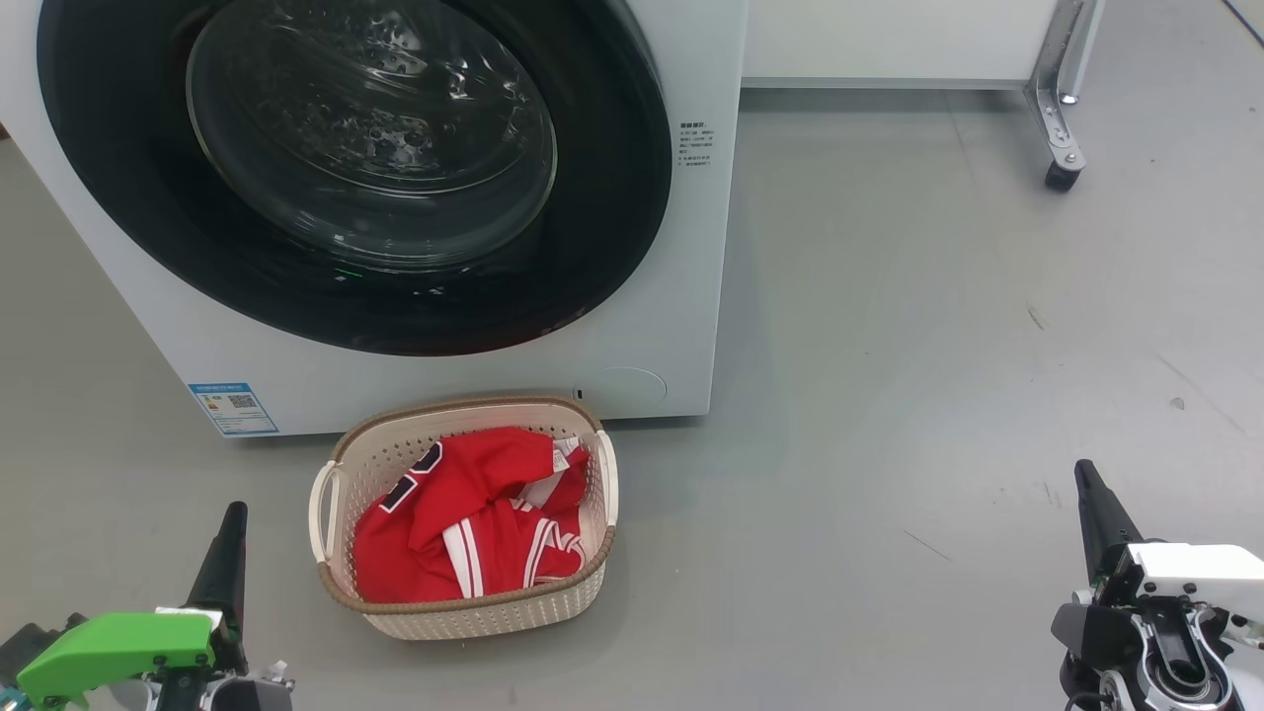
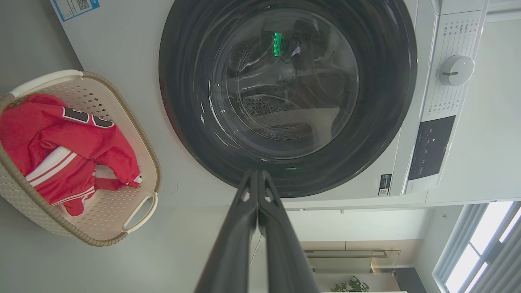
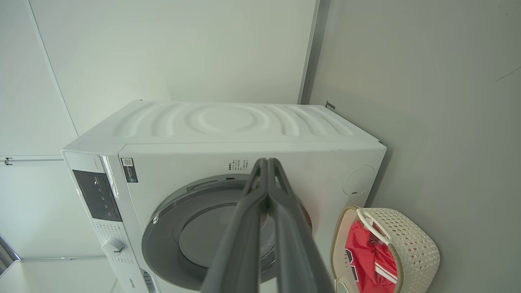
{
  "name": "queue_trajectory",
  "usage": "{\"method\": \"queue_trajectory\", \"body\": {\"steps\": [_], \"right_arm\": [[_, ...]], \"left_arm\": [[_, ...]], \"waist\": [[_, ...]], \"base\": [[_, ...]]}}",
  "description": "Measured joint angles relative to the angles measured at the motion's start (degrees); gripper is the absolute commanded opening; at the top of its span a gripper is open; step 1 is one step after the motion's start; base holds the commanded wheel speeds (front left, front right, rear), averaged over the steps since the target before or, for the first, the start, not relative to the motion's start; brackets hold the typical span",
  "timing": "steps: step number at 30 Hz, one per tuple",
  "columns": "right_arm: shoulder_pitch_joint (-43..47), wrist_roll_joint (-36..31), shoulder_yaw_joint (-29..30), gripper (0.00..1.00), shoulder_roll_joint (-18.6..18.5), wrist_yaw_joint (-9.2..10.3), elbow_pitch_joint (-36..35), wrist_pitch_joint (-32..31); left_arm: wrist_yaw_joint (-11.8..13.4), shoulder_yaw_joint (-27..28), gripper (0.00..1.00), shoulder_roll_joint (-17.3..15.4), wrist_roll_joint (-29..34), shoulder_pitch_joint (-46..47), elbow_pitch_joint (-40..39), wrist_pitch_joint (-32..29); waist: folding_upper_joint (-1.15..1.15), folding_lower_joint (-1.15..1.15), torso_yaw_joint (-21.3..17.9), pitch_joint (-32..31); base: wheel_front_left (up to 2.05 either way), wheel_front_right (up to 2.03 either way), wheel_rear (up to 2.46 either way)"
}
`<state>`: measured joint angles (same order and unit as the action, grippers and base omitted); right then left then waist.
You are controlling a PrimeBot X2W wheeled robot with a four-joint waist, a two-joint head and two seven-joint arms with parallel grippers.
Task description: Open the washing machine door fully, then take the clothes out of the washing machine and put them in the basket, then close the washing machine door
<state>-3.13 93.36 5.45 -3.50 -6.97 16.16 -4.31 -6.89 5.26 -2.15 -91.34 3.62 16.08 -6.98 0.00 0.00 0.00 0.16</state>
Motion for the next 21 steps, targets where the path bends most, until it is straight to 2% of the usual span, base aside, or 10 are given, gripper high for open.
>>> {"method": "queue_trajectory", "body": {"steps": [21], "right_arm": [[0.0,0.0,0.1,0.0,0.0,0.0,0.0,0.0]], "left_arm": [[0.0,-0.1,0.0,0.0,0.0,0.0,-0.1,0.0]], "waist": [[0.0,0.0,0.0,0.0]], "base": [[0.0,0.0,0.0]]}}
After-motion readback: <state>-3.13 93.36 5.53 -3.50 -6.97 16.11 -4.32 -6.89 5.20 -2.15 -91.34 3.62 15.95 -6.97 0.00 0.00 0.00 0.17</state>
